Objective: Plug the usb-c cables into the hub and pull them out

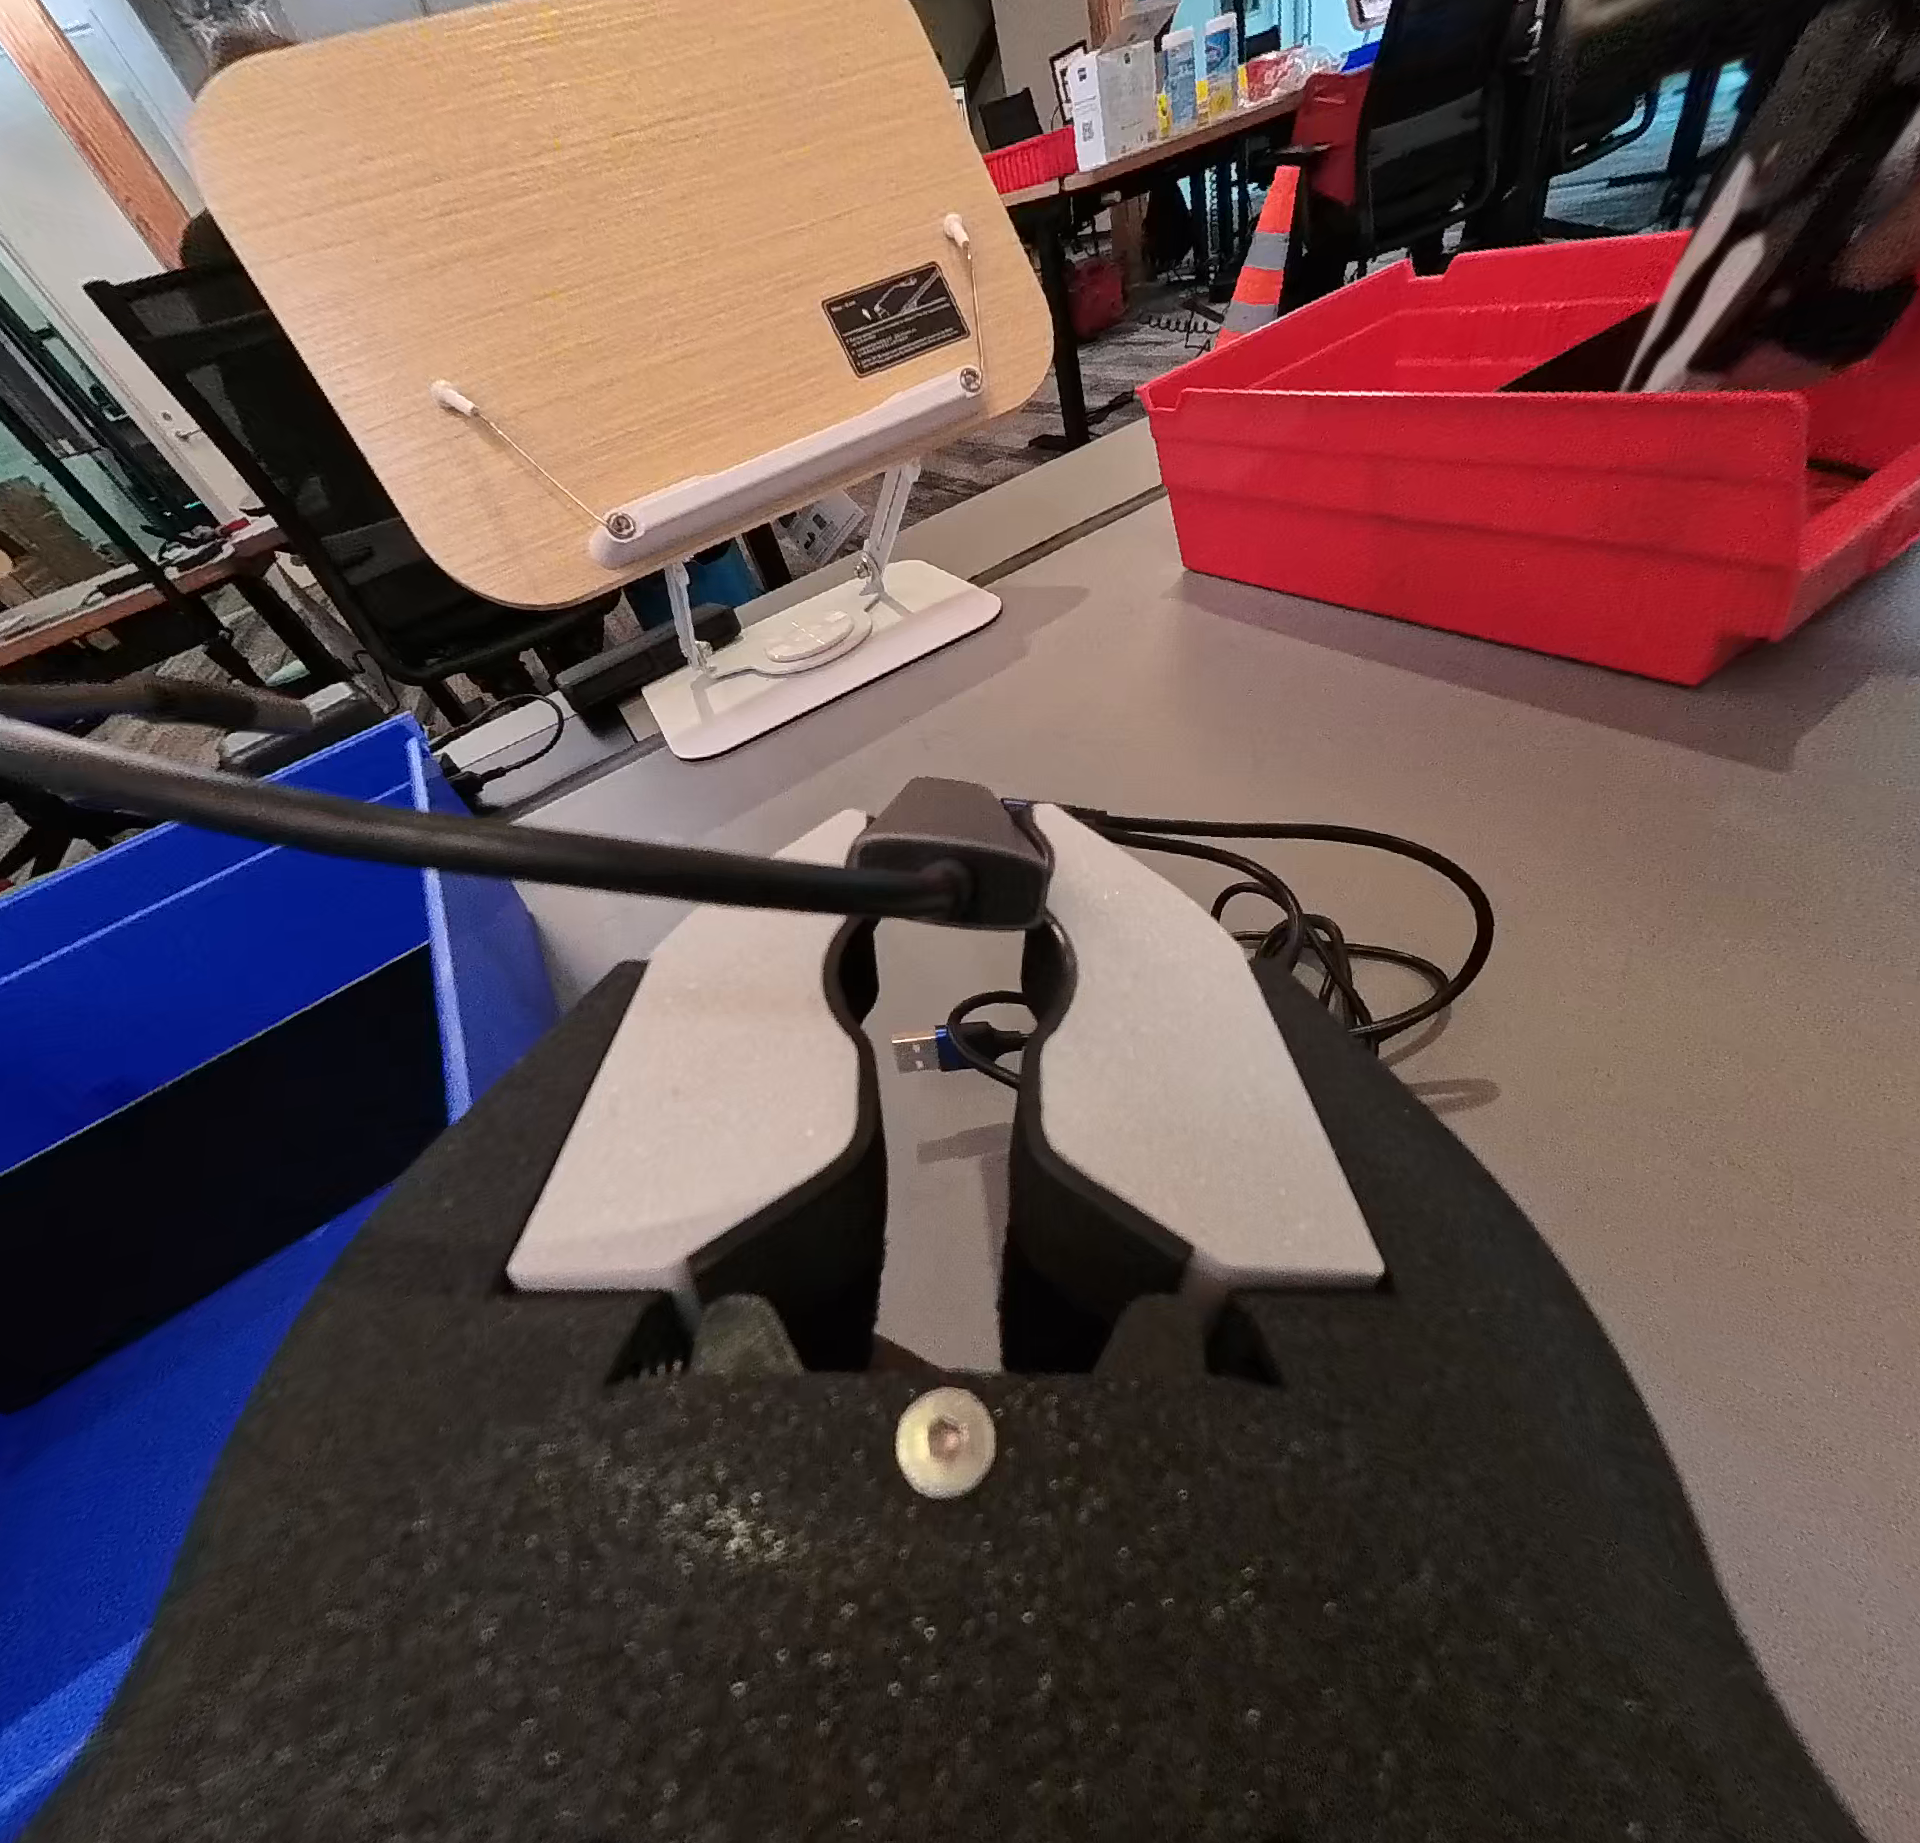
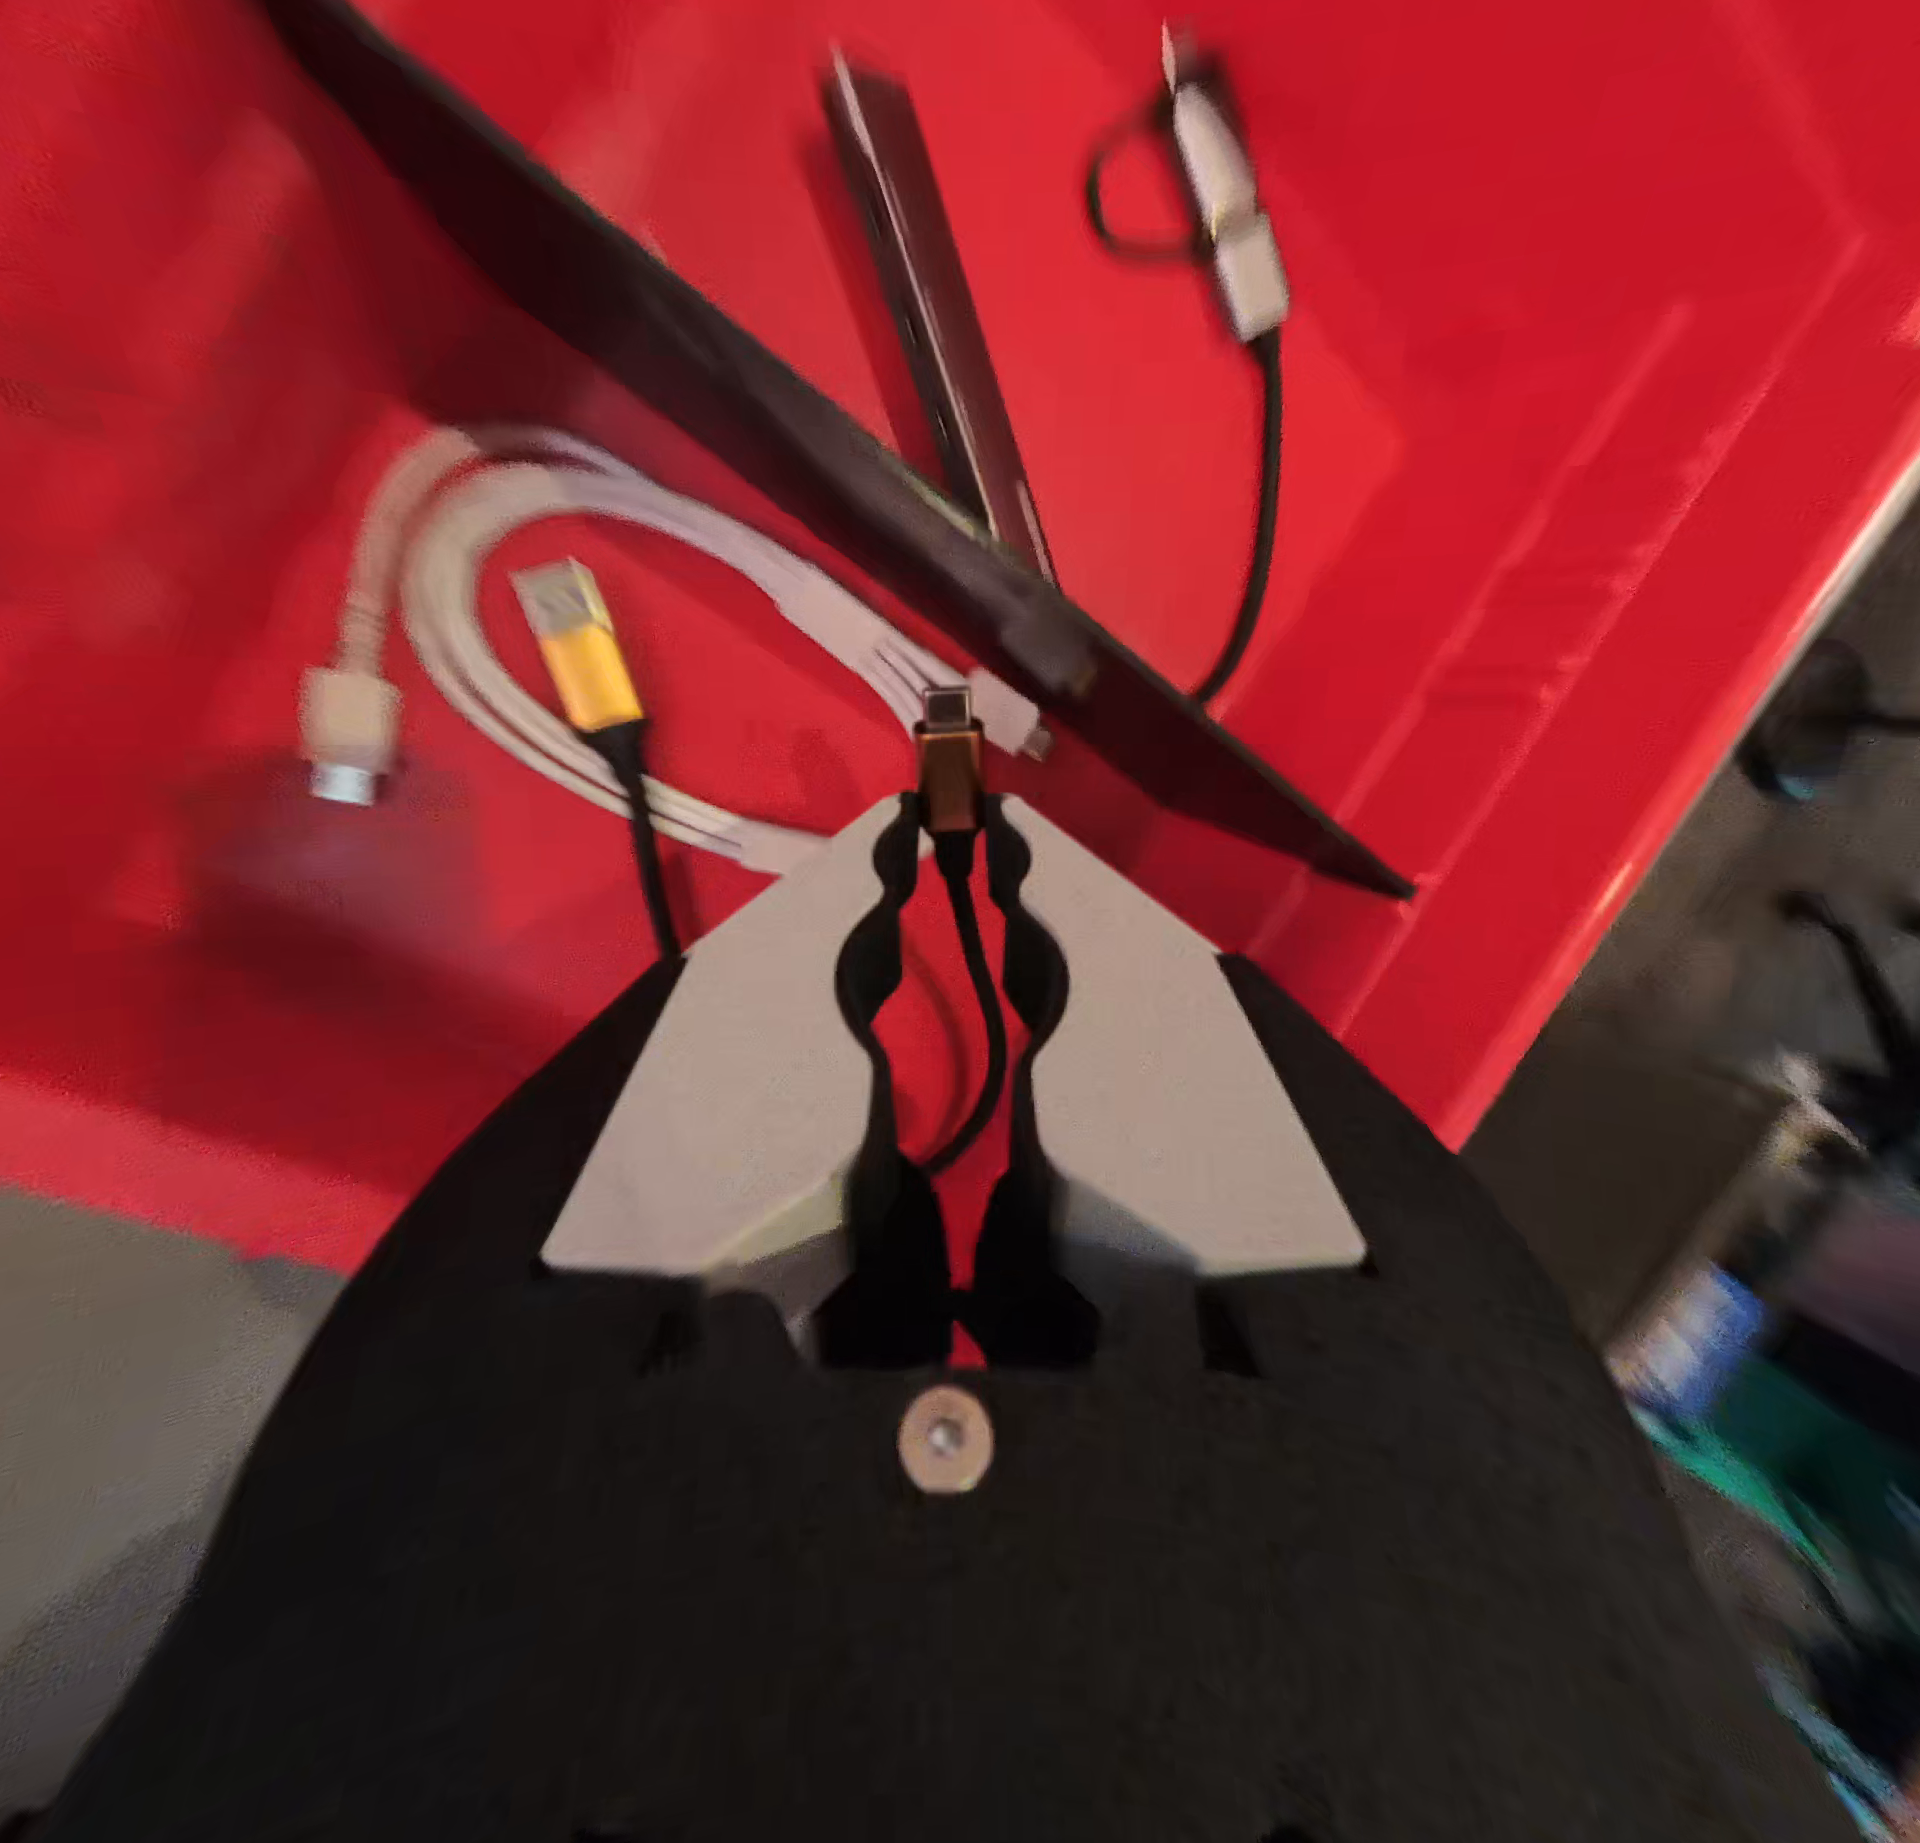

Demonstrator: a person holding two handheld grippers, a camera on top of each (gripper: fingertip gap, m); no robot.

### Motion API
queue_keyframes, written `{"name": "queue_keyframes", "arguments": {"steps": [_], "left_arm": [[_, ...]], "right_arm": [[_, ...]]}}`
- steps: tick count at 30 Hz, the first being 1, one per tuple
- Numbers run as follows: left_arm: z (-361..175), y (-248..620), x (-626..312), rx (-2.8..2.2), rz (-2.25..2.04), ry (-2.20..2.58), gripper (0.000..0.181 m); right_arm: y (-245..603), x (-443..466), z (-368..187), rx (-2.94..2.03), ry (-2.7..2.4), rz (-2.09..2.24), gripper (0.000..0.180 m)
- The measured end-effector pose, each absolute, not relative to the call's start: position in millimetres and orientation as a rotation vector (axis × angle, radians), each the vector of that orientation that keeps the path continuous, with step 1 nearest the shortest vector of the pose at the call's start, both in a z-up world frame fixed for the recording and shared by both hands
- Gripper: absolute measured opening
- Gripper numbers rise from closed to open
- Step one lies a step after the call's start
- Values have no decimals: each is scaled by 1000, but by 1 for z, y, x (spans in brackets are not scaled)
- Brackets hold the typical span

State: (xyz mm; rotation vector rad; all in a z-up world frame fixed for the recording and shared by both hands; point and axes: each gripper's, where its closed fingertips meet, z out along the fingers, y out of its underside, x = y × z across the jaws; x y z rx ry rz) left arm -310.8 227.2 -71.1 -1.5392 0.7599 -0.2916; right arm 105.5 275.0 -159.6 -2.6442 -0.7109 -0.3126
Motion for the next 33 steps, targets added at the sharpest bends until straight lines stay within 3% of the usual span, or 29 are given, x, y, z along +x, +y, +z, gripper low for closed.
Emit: {"name": "queue_keyframes", "arguments": {"steps": [4,8,12,15,20,33], "left_arm": [[-70,228,-313,-1545,-319,743,23],[-68,229,-314,-1552,-401,694,23],[-61,229,-313,-1548,-554,590,23],[-56,226,-307,-1520,-662,526,23],[-47,213,-292,-1470,-768,448,23],[-43,202,-279,-1438,-677,491,23]], "right_arm": [[269,116,-185,-2783,-651,-427,31],[276,97,-140,-2594,-495,-325,41],[260,-39,-36,-2041,-473,266,40],[216,-158,1,-1711,-489,693,36],[203,-241,-33,-1689,-409,784,24],[206,-258,-62,-1807,-420,682,16]]}}
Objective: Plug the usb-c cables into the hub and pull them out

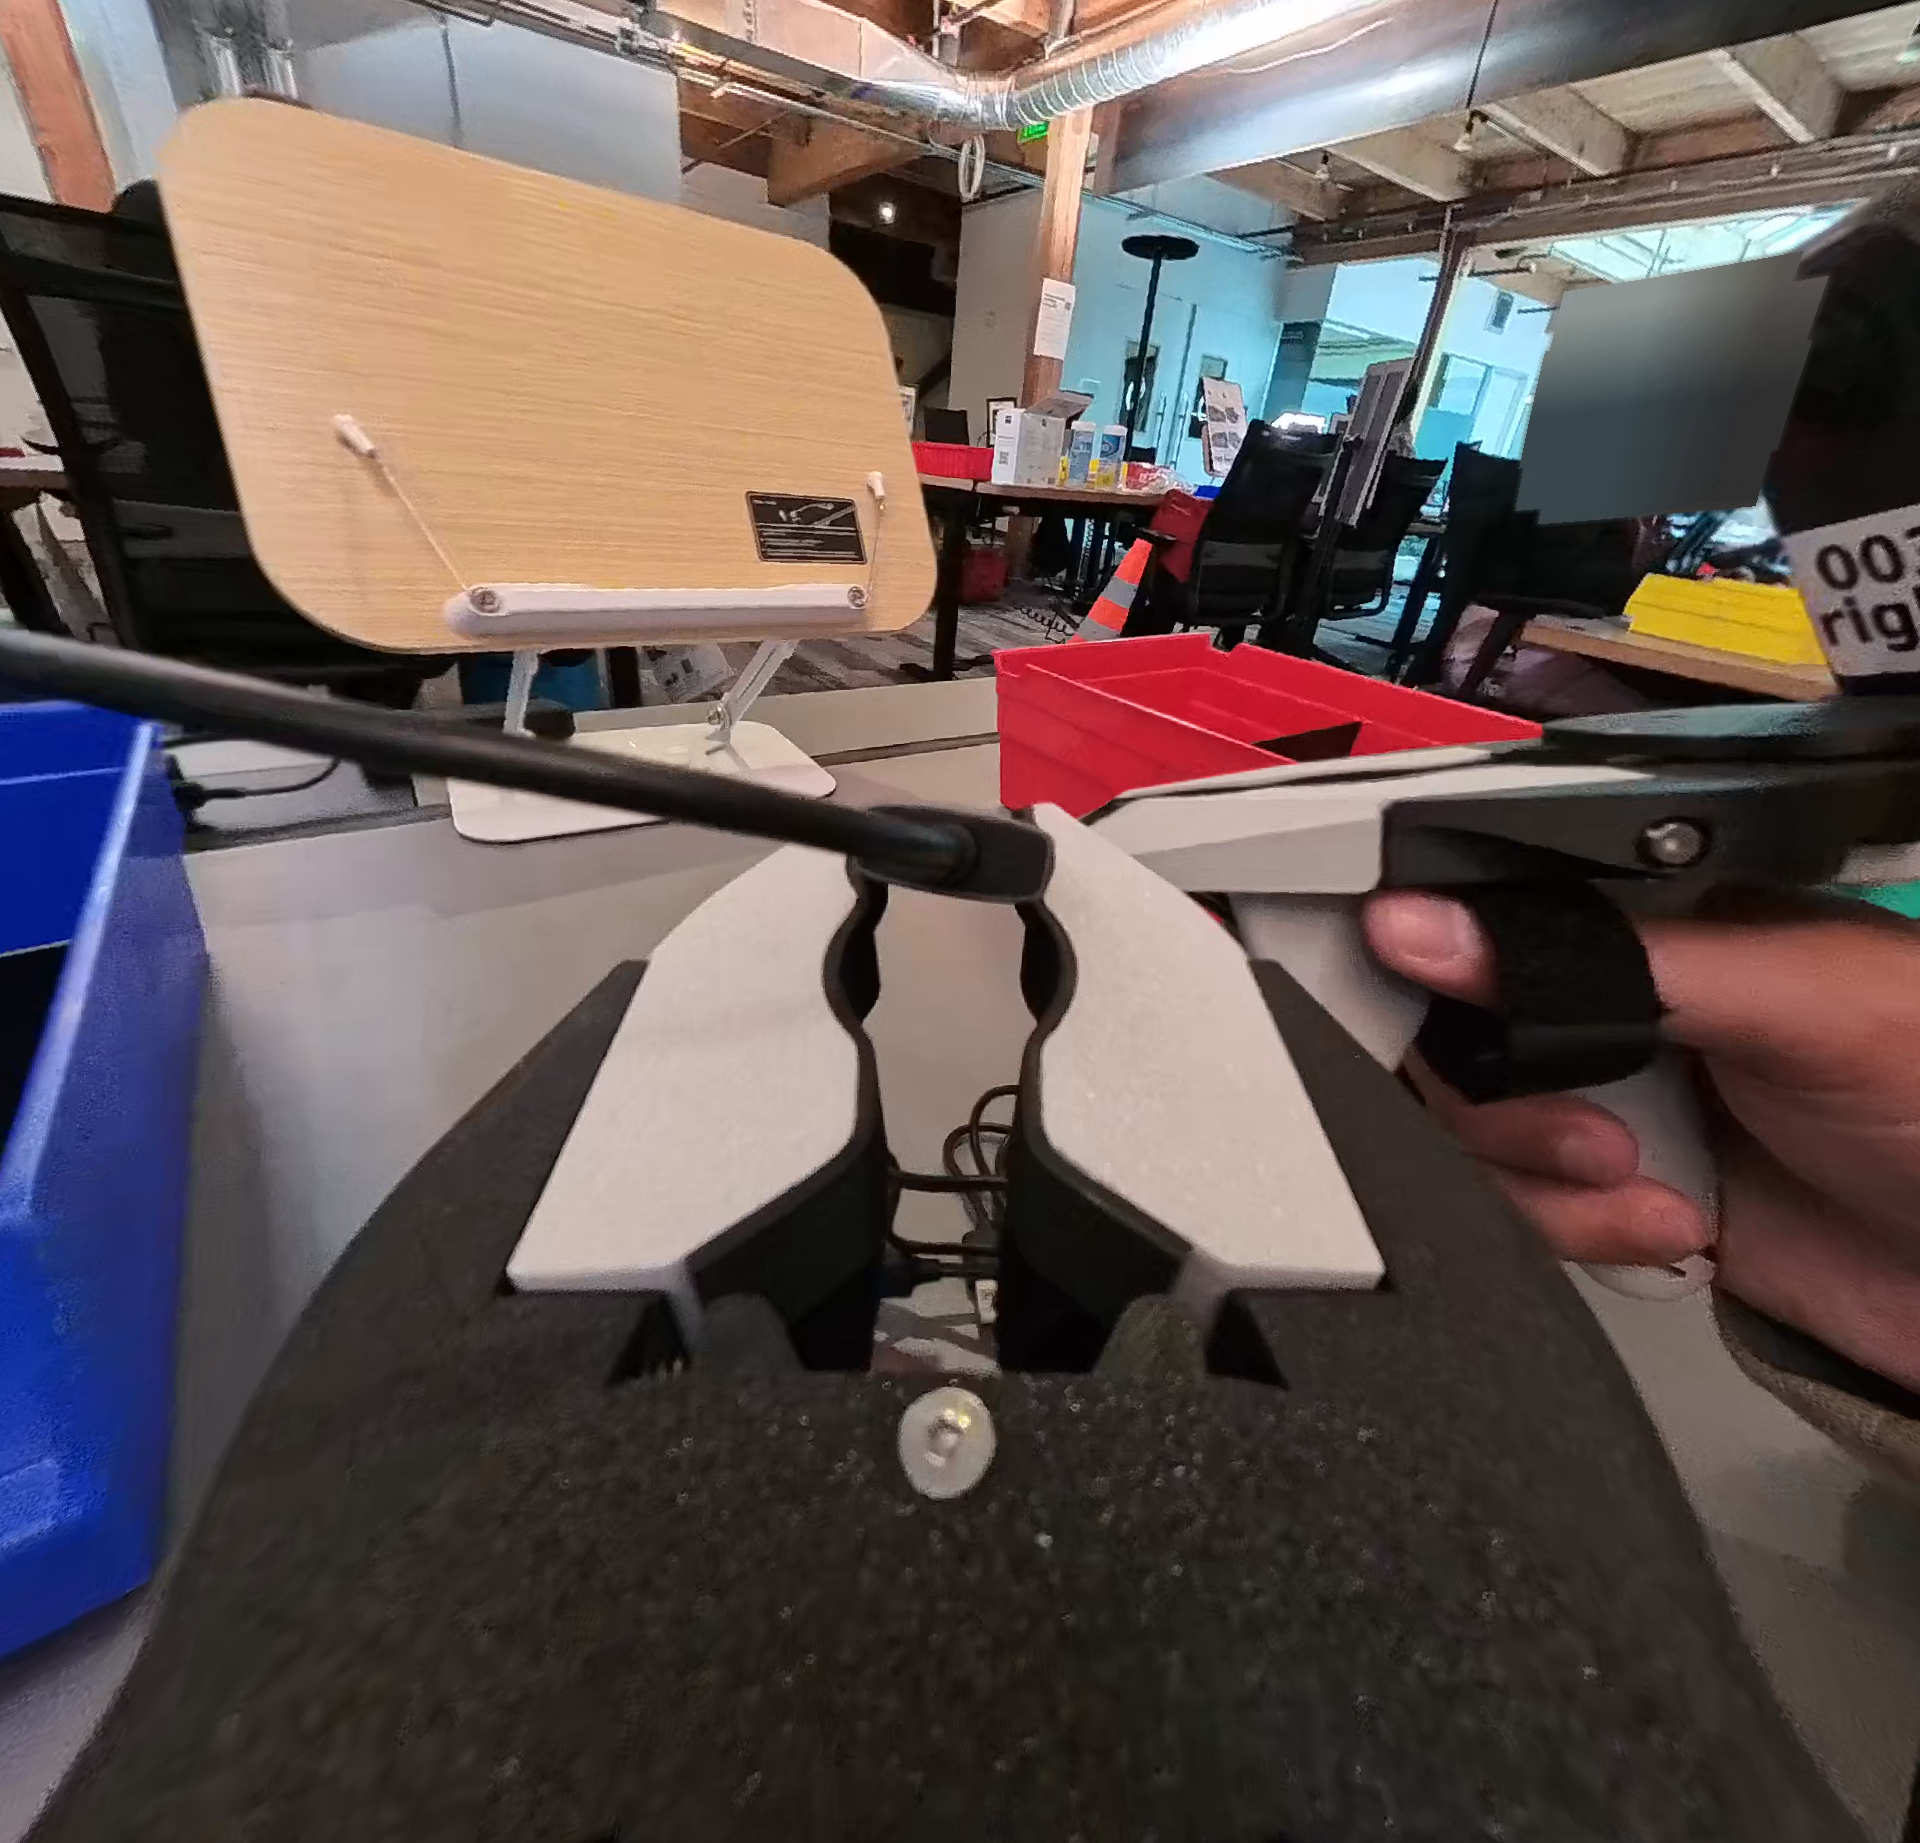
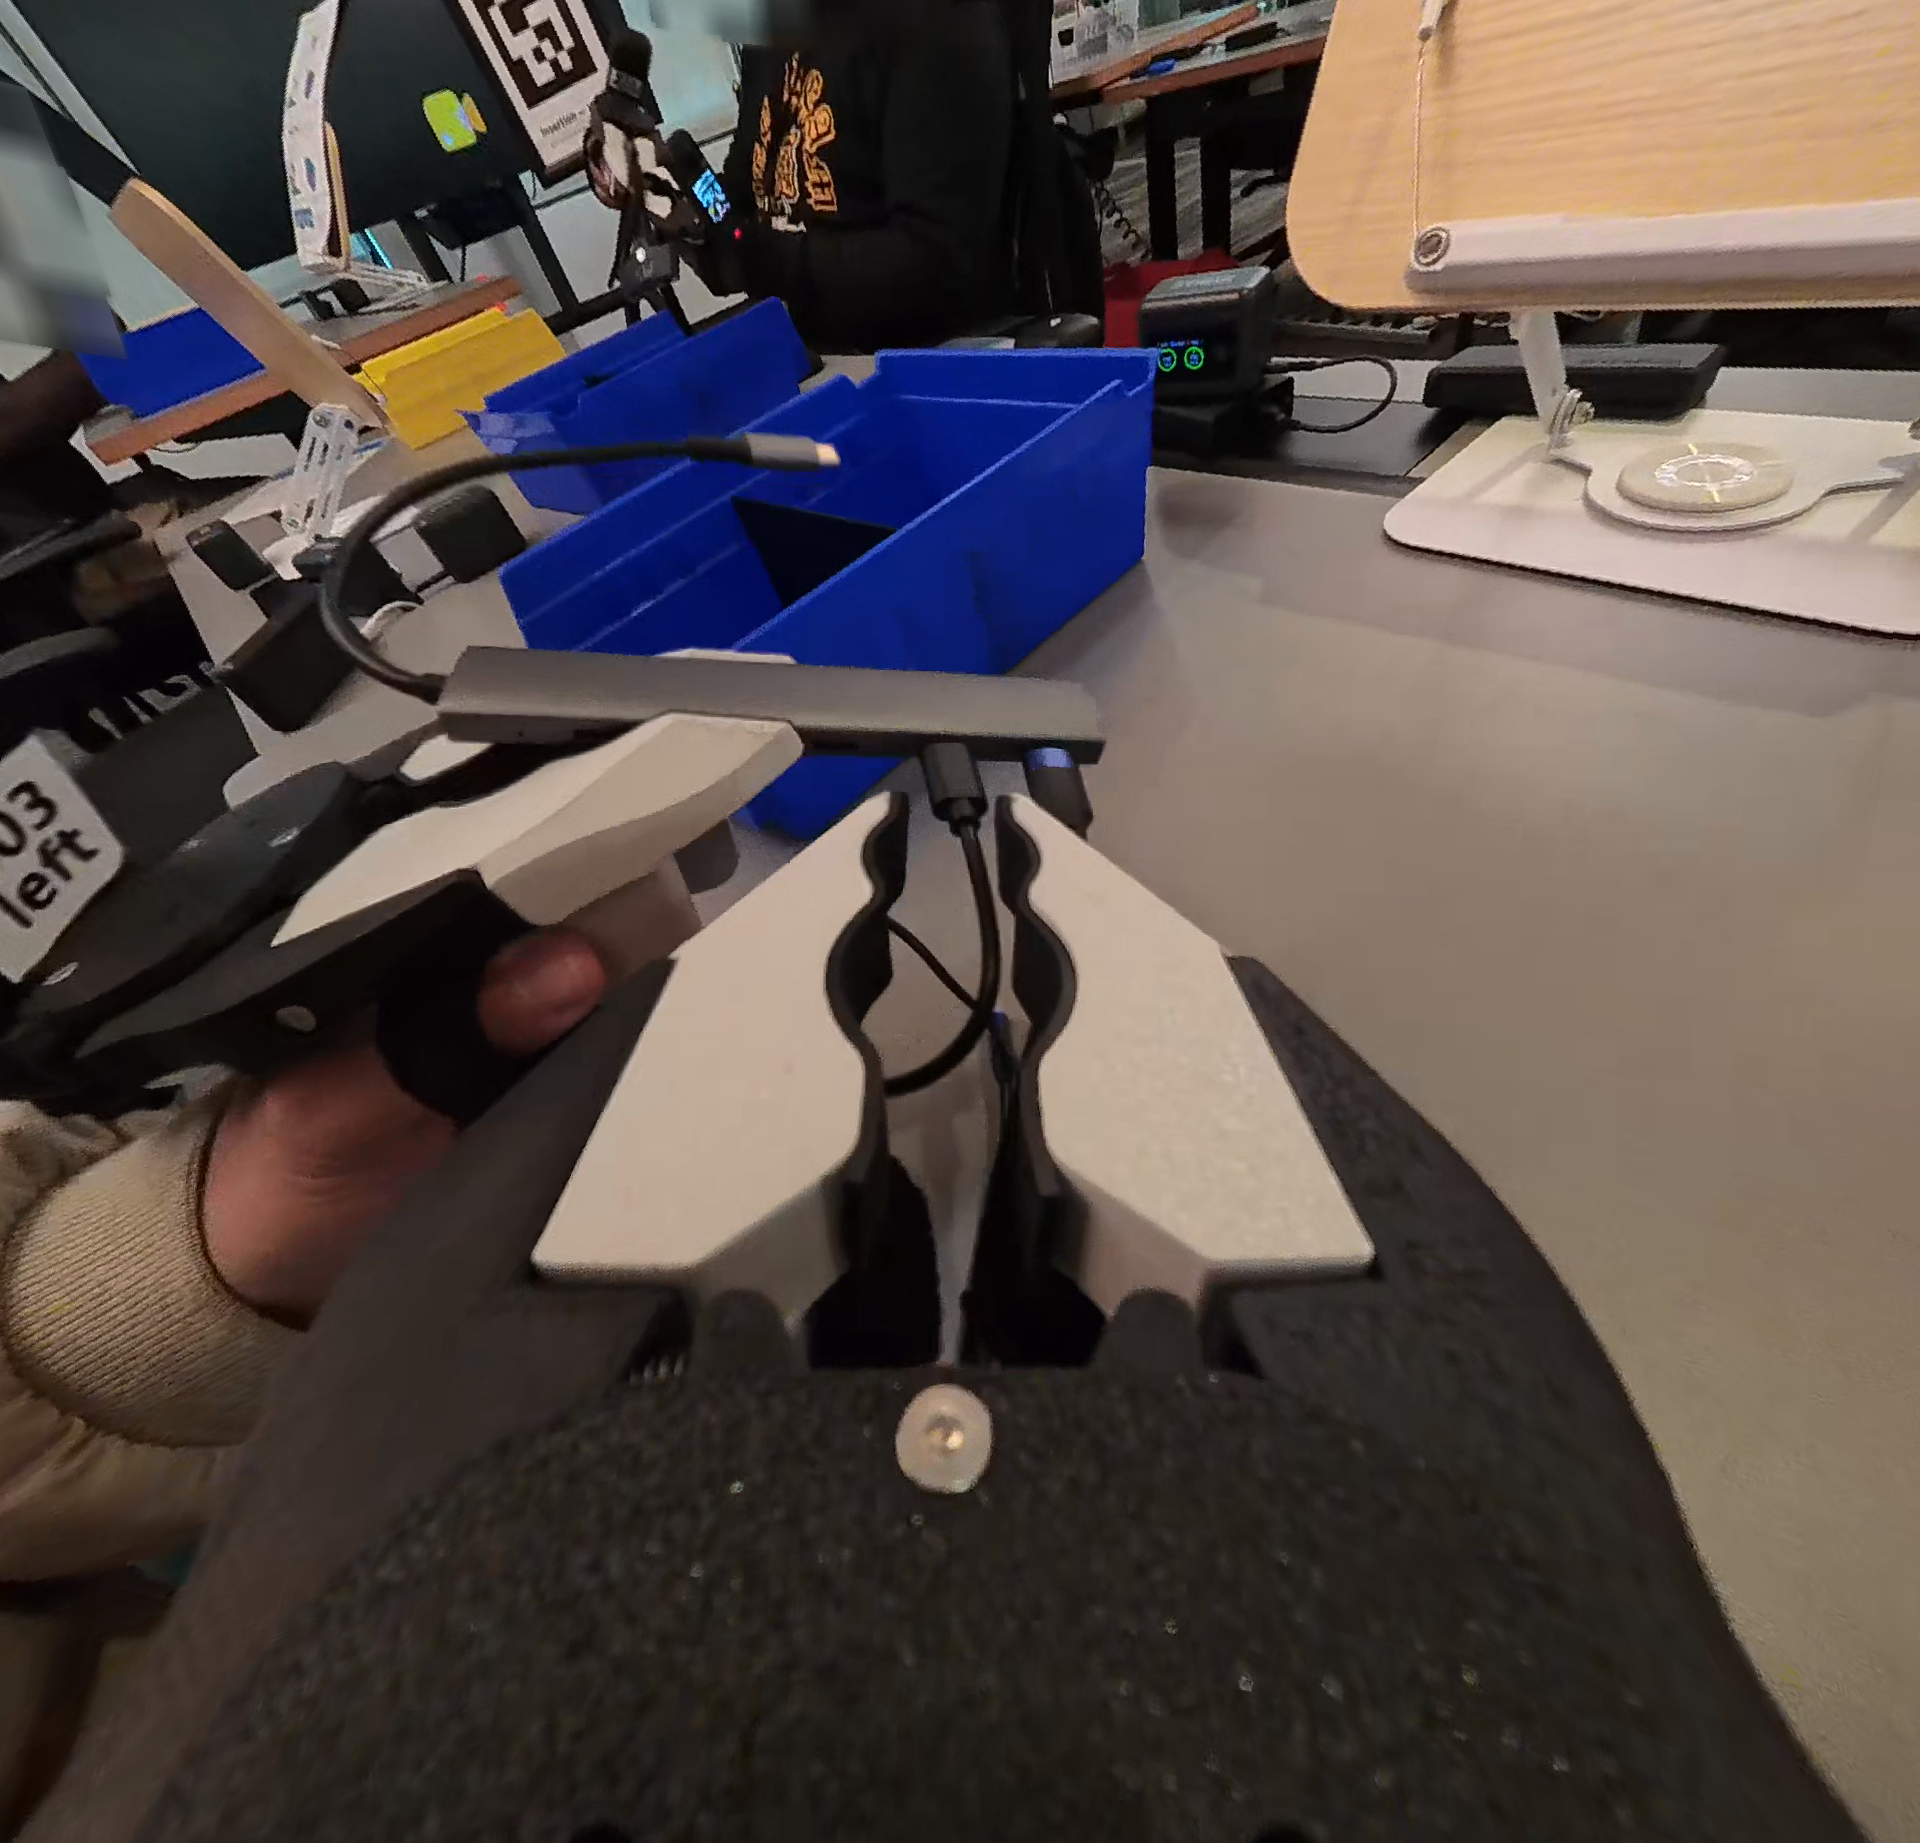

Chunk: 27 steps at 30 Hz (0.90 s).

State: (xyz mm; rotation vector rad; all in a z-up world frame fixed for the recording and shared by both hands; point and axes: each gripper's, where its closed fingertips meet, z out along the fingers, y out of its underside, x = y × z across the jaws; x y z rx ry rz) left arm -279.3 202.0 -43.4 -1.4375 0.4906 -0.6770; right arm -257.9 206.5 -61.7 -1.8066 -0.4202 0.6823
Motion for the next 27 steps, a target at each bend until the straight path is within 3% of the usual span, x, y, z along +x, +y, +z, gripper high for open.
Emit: {"name": "queue_keyframes", "arguments": {"steps": [7,12,16,20,24,27], "left_arm": [[-44,202,-279,-1431,-582,548,23],[-35,241,-344,-1495,-423,323,23],[-24,236,-348,-1426,-308,413,23],[-17,236,-359,-1381,-377,347,23],[-7,240,-384,-1342,-296,301,23],[-10,243,-389,-1365,-336,287,23]], "right_arm": [[206,-256,-61,-1791,-392,724,10],[199,-248,-67,-1802,-372,727,9],[157,-276,-59,-1733,-626,1046,10],[141,-251,-121,-1905,-1058,705,10],[153,-201,-149,-2081,-986,617,10],[137,-207,-106,-1913,-902,903,10]]}}
